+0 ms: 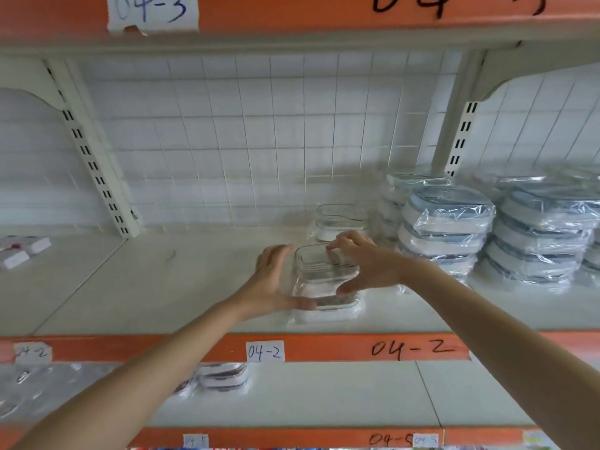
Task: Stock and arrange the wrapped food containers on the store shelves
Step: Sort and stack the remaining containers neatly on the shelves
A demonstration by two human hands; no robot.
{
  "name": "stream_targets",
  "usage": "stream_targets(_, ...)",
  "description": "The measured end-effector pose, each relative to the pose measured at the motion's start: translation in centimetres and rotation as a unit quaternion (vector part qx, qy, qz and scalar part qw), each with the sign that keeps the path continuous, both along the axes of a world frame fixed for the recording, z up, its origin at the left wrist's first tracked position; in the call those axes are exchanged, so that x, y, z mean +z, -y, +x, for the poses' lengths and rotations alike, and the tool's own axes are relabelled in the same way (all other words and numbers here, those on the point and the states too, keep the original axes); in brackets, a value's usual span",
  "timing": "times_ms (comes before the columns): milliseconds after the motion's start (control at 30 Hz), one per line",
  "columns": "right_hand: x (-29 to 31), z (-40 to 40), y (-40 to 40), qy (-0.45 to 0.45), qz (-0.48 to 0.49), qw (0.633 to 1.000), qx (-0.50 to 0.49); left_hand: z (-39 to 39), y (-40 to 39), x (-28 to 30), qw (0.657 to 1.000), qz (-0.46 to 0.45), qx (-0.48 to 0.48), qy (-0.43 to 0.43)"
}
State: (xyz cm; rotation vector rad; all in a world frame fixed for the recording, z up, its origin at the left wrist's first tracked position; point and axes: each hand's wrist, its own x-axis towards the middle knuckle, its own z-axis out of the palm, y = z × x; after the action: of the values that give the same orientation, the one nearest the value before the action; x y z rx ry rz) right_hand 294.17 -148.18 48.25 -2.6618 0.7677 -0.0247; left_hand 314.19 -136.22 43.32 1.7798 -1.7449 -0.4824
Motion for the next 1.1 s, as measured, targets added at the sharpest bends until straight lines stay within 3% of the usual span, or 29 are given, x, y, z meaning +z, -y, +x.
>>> stream_targets(167, 1.0, 1.9, -0.1, -0.033, -0.07, 0.997, 0.0, 0.4, -0.8, -1.1, 0.999, 0.013, 0.02, -0.034)
stream_targets(267, 3.5, 2.1, 1.4, 0.028, -0.136, 0.989, -0.048, 0.2, 0.0, -0.8, 0.998, 0.002, 0.041, -0.045)
stream_targets(433, 5.9, 3.7, 5.5, 0.022, -0.234, 0.961, -0.145, -0.3, 1.7, -0.7, 0.994, 0.08, -0.047, 0.053)
stream_targets(567, 4.6, 4.9, 8.0, -0.033, -0.201, 0.968, -0.149, -0.1, 2.4, -0.5, 0.993, 0.048, -0.06, 0.094)
stream_targets(700, 5.5, 5.0, 10.1, -0.126, -0.16, 0.973, -0.108, 2.6, 2.8, 4.9, 1.0, -0.017, -0.012, 0.018)
stream_targets(800, 8.4, 4.2, 11.2, -0.083, -0.142, 0.979, -0.121, 4.2, 4.3, 9.4, 0.996, -0.082, 0.019, -0.018)
stream_targets(933, 11.3, 2.6, 11.7, -0.035, -0.168, 0.977, -0.127, 3.6, 8.8, 12.8, 0.989, -0.14, 0.046, 0.008)
stream_targets(1100, 11.3, 2.0, 12.1, -0.002, -0.178, 0.974, -0.137, 1.1, 15.0, 12.5, 0.994, -0.103, 0.025, 0.034)
